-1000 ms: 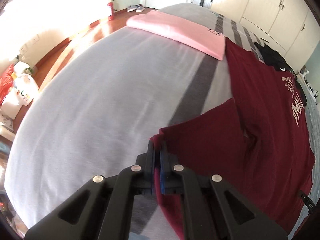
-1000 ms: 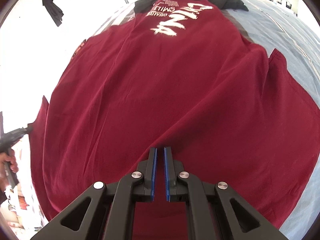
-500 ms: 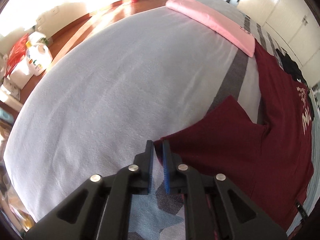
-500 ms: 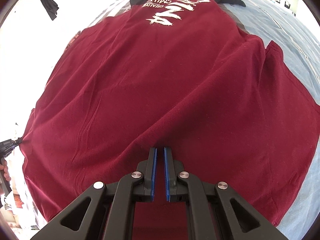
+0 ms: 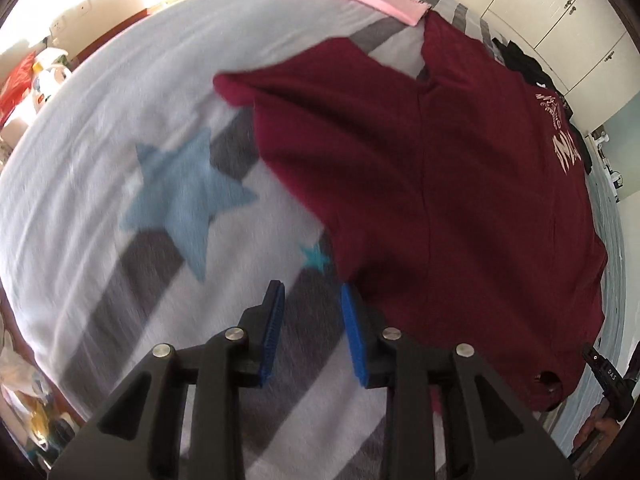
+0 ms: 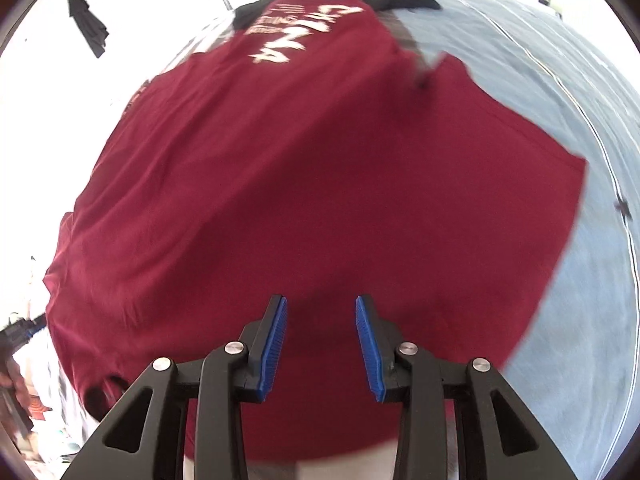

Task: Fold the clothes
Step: 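Move both open grippers to the hem edge of the red sweatshirt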

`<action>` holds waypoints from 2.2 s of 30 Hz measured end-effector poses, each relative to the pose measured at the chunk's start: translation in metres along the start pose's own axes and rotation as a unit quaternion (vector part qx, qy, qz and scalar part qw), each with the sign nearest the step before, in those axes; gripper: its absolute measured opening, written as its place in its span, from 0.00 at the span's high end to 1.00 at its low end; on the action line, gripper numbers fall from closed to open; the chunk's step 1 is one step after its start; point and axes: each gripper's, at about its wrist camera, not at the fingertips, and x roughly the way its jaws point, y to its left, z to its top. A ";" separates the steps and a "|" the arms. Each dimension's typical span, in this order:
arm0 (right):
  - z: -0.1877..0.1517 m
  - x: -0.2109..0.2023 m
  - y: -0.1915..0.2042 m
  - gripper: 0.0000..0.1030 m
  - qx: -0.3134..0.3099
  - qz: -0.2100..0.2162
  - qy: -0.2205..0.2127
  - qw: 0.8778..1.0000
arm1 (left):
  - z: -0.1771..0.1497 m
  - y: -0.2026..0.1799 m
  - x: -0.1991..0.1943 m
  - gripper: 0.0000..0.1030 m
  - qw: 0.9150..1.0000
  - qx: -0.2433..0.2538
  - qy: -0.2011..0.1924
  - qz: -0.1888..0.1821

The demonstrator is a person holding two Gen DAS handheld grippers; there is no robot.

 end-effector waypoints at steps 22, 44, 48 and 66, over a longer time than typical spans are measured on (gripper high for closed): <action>-0.076 0.005 0.002 0.55 -0.027 0.013 0.009 0.999 | -0.029 -0.068 0.010 0.69 0.995 0.095 0.004 -0.027; 0.003 -0.023 0.011 0.55 0.011 0.097 -0.043 0.994 | 0.004 -0.087 -0.004 0.69 0.994 0.058 -0.014 -0.094; -0.036 -0.019 0.012 0.55 0.016 0.109 0.000 0.994 | -0.016 -0.082 0.002 0.69 0.993 0.046 0.020 -0.107; -0.083 0.007 0.037 0.56 0.030 0.146 0.053 0.987 | -0.060 -0.126 0.004 0.69 0.977 0.076 0.084 -0.179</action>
